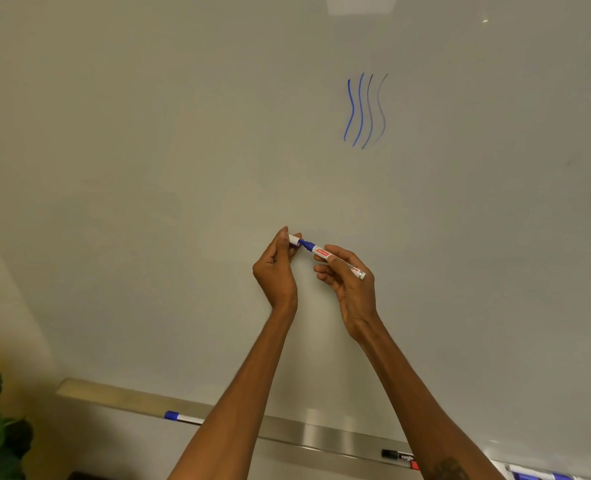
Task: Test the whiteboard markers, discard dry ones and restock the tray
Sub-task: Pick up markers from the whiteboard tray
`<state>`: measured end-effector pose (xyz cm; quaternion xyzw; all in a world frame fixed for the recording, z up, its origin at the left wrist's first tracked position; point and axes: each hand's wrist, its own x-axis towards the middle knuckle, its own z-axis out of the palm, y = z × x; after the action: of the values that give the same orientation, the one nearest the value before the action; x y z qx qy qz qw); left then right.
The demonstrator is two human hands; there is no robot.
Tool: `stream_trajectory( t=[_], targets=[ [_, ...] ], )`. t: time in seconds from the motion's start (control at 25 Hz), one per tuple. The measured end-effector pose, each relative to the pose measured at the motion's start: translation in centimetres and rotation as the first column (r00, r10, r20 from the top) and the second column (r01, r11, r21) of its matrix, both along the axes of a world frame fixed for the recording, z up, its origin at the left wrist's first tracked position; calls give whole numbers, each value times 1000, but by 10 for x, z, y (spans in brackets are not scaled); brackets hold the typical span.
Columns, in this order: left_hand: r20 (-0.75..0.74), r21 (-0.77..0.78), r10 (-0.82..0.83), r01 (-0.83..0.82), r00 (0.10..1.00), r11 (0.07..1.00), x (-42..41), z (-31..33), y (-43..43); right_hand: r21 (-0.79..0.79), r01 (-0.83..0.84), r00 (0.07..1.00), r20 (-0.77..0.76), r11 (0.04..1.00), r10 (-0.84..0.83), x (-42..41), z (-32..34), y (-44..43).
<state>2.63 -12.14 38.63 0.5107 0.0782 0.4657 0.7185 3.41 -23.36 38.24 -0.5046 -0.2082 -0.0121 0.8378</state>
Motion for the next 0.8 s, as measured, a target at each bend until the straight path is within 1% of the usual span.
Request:
stream_trajectory(
  t=[0.28,0.44,0.64,0.8],
  targets=[
    [-34,-5,-32,32,999,999,0,-22,10,1,-42,998,-39,999,42,-4,-15,11],
    [-14,-49,-53,52,998,997,0,-28,15,29,-62,995,-71,998,64,-3,-22,18],
    [-48,-90,-85,80,995,993,-1,-39,21,26,-90,984,-149,996,93,2,-37,28],
    [-66,-60,-135,131,989,990,-3,-57,47,-4,-144,971,-194,990,140,5,-53,43]
  ],
)
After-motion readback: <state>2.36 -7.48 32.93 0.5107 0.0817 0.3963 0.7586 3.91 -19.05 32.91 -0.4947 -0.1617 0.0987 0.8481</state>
